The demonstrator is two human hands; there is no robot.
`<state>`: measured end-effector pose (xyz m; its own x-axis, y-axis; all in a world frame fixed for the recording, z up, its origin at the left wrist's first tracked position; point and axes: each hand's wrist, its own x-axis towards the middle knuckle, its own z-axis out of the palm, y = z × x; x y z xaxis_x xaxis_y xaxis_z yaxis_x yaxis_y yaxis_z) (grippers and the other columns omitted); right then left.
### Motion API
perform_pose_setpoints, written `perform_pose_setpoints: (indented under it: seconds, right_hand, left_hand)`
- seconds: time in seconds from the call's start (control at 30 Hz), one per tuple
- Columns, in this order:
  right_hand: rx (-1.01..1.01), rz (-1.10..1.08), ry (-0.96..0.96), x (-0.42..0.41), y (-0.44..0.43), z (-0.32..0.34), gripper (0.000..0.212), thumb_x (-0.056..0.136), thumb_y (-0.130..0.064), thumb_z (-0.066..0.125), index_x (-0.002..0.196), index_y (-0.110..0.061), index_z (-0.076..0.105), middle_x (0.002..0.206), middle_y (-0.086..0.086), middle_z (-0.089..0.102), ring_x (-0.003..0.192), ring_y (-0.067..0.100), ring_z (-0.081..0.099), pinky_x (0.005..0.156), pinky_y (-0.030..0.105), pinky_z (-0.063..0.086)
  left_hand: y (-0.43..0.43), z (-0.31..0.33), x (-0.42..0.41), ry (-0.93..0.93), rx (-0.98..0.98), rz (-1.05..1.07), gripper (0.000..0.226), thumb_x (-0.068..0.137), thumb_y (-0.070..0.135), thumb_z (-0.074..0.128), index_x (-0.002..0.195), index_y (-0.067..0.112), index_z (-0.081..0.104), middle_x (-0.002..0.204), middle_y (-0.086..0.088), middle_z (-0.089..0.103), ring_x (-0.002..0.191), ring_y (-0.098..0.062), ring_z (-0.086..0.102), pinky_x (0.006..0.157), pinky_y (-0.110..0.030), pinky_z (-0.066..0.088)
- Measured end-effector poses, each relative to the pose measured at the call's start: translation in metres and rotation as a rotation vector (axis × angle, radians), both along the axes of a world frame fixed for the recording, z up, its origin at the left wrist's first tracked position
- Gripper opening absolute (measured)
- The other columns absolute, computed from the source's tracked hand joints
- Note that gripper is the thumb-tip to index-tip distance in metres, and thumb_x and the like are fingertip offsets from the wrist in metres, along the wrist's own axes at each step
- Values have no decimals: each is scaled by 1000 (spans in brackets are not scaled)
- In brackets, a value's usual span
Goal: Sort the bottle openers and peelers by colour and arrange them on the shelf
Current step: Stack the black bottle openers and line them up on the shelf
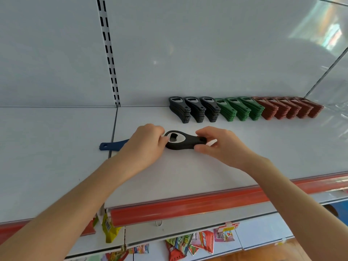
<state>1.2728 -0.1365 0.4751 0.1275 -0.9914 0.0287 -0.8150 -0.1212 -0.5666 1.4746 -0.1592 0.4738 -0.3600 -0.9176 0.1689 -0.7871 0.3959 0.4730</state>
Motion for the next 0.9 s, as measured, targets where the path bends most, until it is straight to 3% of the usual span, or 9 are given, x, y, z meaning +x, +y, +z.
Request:
perform_pose_setpoints:
  seconds: [0.07,0.2,0.33,0.5,0.6,0.67,0.73,0.8,0.9]
  right_hand:
    - [-4,26,73,2,-1,0,32,84,-21,65,115,-16,58,96,-3,58,85,15,54,82,27,45]
    - [-44,30,122,7,2,0,22,86,-17,63,107,-13,61,91,-1,61,79,15,51,74,24,41]
    - [-84,-43,161,20,5,-2,18,87,-18,59,103,-11,61,90,7,64,80,21,51,65,29,35]
    - [-72,-167,276,49,-17,-3,18,87,-19,53,93,-2,56,80,10,53,73,27,45,59,30,27]
    - [-60,-226,269,68,-35,-3,22,87,-15,50,70,-7,38,78,10,47,73,29,41,60,30,26]
    - [-55,-243,283,74,-41,-3,35,88,-14,49,63,-12,26,80,10,45,74,28,39,62,30,26]
    - [-64,-233,292,75,-40,-3,30,89,-15,50,68,-11,29,84,9,44,77,27,38,64,29,25]
    - [-71,-191,267,72,-37,-4,15,89,-16,53,88,-5,43,92,12,49,83,29,44,66,31,29]
    - [-73,-148,236,69,-35,-8,25,89,-13,54,110,0,49,104,17,54,95,34,50,74,35,38]
  left_hand:
    - [10,-5,8,-41,-43,-63,25,95,20,44,76,5,48,79,-6,47,79,-23,51,73,-36,42]
    - [24,-16,22,-110,-54,-207,28,95,19,44,112,4,60,112,-5,57,106,-19,51,92,-29,38]
    - [28,-16,28,-106,-85,-204,28,94,19,46,112,4,62,117,-5,58,111,-20,50,94,-28,37]
    - [30,-20,35,-119,-96,-213,35,96,25,42,124,7,55,133,0,47,125,-14,40,100,-19,30]
    - [29,-24,36,-87,-148,-211,29,93,18,51,114,0,62,126,-7,54,121,-24,47,93,-20,27]
    - [29,-24,36,-84,-140,-213,31,94,20,48,117,3,60,131,-4,51,124,-19,42,93,-15,20]
    - [30,-26,38,-49,-122,-221,34,96,24,43,123,8,56,137,1,45,127,-13,36,93,-11,16]
    - [30,-27,39,-6,-131,-223,35,96,25,42,124,9,55,138,1,43,128,-12,35,93,-10,16]
    - [29,-28,39,-18,-133,-214,32,95,22,47,120,7,59,134,-2,48,126,-16,40,94,-13,19]
